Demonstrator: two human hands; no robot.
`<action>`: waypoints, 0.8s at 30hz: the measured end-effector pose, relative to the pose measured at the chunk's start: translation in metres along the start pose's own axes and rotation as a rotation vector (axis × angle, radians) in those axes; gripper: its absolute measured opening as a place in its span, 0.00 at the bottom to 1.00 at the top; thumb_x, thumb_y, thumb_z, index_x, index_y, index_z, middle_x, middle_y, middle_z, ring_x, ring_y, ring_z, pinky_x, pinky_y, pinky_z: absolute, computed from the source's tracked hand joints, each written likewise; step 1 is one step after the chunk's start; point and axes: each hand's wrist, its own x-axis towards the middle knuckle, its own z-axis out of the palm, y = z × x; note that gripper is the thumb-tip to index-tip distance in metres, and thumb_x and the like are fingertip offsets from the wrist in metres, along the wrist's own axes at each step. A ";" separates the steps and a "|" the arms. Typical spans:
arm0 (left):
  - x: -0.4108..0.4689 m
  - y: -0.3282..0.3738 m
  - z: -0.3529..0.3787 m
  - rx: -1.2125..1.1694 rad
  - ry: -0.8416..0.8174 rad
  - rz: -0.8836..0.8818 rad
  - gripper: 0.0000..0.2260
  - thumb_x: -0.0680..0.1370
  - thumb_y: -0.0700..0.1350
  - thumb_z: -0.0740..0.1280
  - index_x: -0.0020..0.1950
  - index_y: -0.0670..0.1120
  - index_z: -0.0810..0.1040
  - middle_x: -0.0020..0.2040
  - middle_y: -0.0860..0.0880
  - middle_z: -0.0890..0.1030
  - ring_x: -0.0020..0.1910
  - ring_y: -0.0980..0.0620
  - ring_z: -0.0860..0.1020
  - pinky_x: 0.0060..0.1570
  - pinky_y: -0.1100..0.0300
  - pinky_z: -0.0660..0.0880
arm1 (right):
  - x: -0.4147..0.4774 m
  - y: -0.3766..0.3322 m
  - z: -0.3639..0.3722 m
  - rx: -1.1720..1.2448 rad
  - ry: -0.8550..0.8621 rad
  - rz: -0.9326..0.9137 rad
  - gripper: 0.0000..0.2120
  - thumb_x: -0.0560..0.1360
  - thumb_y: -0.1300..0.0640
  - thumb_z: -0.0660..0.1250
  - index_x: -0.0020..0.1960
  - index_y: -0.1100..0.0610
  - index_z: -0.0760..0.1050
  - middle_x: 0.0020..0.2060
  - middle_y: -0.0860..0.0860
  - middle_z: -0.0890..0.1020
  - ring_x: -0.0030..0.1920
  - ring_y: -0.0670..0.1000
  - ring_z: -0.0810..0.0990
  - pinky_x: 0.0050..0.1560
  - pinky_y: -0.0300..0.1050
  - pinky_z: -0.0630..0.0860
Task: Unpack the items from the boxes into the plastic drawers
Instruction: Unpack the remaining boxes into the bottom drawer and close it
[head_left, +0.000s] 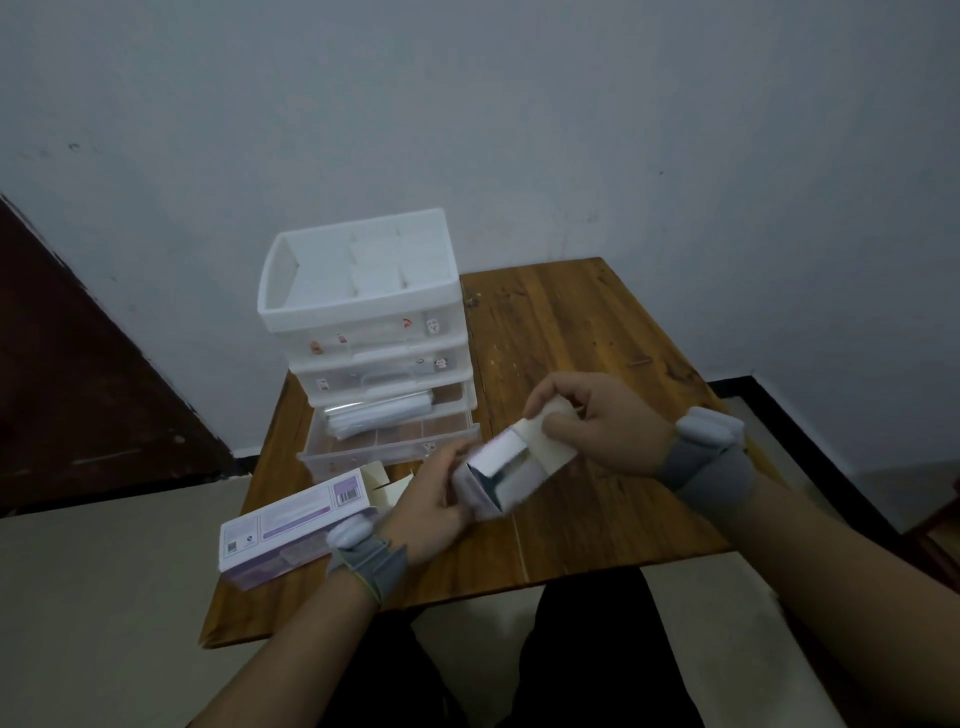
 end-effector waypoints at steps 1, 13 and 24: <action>-0.002 -0.003 0.001 -0.069 0.038 -0.005 0.28 0.74 0.42 0.71 0.64 0.69 0.66 0.63 0.61 0.74 0.65 0.58 0.72 0.49 0.71 0.74 | 0.000 0.002 0.002 0.099 0.003 0.059 0.05 0.77 0.60 0.64 0.49 0.51 0.76 0.50 0.48 0.79 0.43 0.49 0.83 0.33 0.35 0.78; 0.004 0.000 0.003 0.015 0.166 0.045 0.32 0.70 0.54 0.75 0.61 0.77 0.58 0.59 0.70 0.71 0.57 0.71 0.71 0.49 0.73 0.69 | 0.005 0.019 0.020 -0.500 0.206 -0.036 0.10 0.74 0.49 0.67 0.55 0.44 0.78 0.56 0.45 0.74 0.54 0.43 0.71 0.50 0.36 0.69; -0.006 -0.020 0.004 0.186 0.267 0.152 0.28 0.73 0.57 0.72 0.68 0.64 0.62 0.62 0.65 0.68 0.61 0.73 0.64 0.58 0.67 0.67 | -0.020 0.011 0.020 -0.584 0.088 -0.257 0.15 0.77 0.47 0.55 0.59 0.45 0.76 0.51 0.42 0.74 0.50 0.43 0.73 0.46 0.38 0.78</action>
